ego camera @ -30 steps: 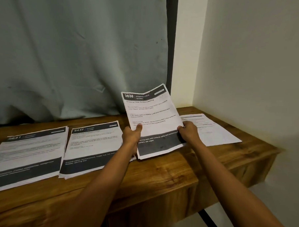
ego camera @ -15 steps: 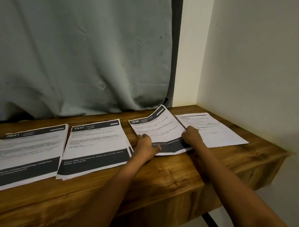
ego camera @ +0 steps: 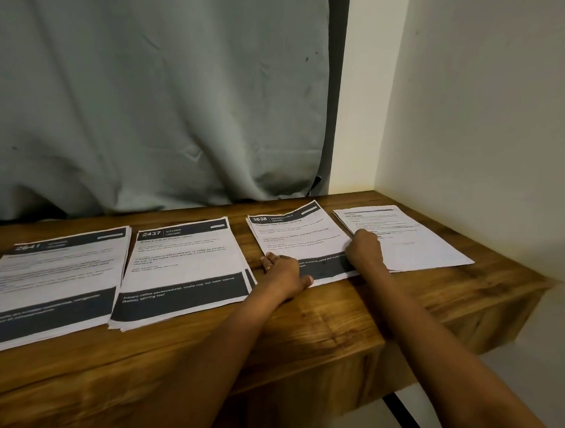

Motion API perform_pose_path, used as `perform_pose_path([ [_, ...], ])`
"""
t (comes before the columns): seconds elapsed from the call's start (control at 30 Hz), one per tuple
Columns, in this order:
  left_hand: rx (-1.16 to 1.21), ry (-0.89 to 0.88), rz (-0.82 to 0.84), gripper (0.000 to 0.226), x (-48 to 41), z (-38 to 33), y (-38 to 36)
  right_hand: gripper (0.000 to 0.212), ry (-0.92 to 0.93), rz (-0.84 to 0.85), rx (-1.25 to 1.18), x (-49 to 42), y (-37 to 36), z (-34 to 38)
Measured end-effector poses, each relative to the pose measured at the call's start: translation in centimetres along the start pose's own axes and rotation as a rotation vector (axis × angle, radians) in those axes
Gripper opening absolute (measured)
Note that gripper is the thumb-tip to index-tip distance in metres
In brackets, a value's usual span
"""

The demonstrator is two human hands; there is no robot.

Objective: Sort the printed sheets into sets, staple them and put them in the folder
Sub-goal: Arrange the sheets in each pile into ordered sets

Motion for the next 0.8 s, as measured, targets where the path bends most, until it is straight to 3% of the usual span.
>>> perform_pose_path([
  [0.23,0.072,-0.043,-0.059,0.080,1.2,0.9,1.7,0.039,0.098,-0.108,0.014,0.5,2.1,3.4],
  [0.43,0.181,-0.111,-0.216,0.066,4.6,4.7,6.9,0.030,0.346,-0.152,-0.186,2.5,2.3,12.4],
  [0.8,0.206,0.219,-0.472,0.064,7.6,23.2,15.9,0.025,0.600,0.145,-0.369,9.6,-4.3,29.8],
])
Point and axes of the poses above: each hand's wrist, its own x-axis away from the middle knuckle, its own y-axis out of the back of the hand, z = x × y, the point moved 8 cm from there along -x, towards the middle knuckle, and after that the axes turned 15 degrees about y, right-handed, at the moved point
